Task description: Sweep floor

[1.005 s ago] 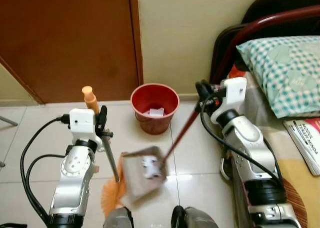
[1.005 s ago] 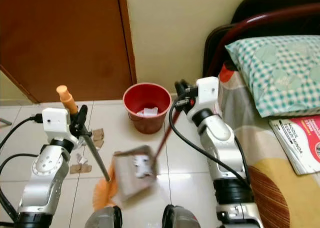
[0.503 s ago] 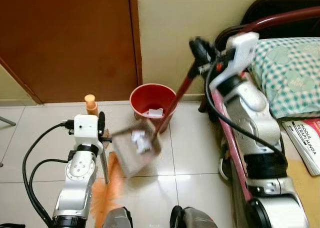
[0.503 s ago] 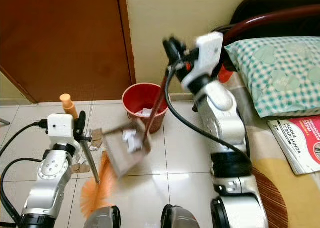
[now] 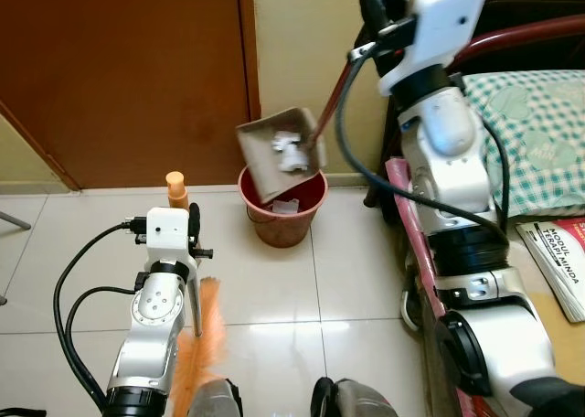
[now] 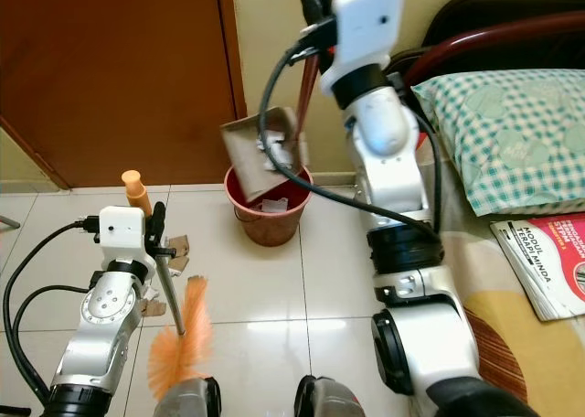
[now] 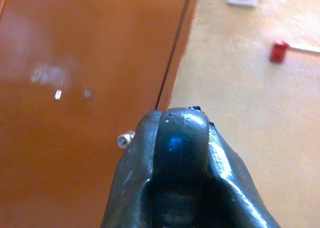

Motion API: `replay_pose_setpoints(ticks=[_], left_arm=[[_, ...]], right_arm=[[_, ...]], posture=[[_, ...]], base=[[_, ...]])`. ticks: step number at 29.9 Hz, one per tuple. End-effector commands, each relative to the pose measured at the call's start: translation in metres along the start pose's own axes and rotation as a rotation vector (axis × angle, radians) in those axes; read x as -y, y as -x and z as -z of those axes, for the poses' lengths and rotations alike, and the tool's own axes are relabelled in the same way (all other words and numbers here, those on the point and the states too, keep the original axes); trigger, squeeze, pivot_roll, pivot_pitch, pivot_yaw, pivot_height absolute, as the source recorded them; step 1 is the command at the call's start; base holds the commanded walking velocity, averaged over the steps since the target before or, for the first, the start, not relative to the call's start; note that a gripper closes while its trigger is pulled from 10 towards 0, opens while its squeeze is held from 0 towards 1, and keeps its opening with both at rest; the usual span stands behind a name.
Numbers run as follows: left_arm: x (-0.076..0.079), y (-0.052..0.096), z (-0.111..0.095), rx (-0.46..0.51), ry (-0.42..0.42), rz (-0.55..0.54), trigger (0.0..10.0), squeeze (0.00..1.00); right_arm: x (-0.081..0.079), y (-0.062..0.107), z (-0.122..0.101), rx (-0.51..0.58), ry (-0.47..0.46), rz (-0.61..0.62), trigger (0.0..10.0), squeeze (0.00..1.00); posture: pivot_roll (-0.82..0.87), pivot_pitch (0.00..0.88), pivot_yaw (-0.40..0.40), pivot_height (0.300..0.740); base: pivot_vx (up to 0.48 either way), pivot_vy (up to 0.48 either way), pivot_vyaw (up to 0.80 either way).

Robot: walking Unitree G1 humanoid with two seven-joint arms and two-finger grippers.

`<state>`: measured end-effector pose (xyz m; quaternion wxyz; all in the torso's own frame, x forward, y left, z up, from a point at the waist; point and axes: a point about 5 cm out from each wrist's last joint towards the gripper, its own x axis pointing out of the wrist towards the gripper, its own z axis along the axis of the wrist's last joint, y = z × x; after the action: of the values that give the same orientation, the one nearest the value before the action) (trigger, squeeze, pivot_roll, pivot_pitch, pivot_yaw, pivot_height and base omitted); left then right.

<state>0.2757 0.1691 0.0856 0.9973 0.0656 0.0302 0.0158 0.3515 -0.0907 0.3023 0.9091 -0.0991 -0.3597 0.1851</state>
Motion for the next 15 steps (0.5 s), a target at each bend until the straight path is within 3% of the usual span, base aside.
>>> replay_pose_setpoints(ticks=[1, 3, 4, 15], left_arm=[[-0.001, 0.0, 0.004, -0.019, -0.007, -0.012, 10.0, 0.0], [0.0, -0.001, 0.004, -0.019, -0.004, -0.011, 10.0, 0.0], [0.002, -0.001, 0.004, -0.018, -0.003, -0.009, 10.0, 0.0], [0.005, -0.001, 0.003, -0.011, 0.003, -0.009, 10.0, 0.0]], right_arm=[[-0.008, -0.008, -0.014, 0.094, 0.045, -0.03, 10.0, 0.0], [-0.021, -0.007, -0.008, 0.1, 0.066, -0.078, 10.0, 0.0], [-0.035, -0.004, -0.004, 0.113, 0.105, -0.133, 10.0, 0.0], [-0.078, 0.01, 0.009, 0.209, 0.256, -0.271, 10.0, 0.0]], posture=[[0.01, 0.099, -0.056, 0.74], [0.01, 0.099, -0.056, 0.74], [0.01, 0.098, -0.056, 0.74], [0.02, 0.095, -0.061, 0.74]], base=[[0.0, 0.0, 0.0], [0.0, 0.0, 0.0], [0.0, 0.0, 0.0], [0.0, 0.0, 0.0]])
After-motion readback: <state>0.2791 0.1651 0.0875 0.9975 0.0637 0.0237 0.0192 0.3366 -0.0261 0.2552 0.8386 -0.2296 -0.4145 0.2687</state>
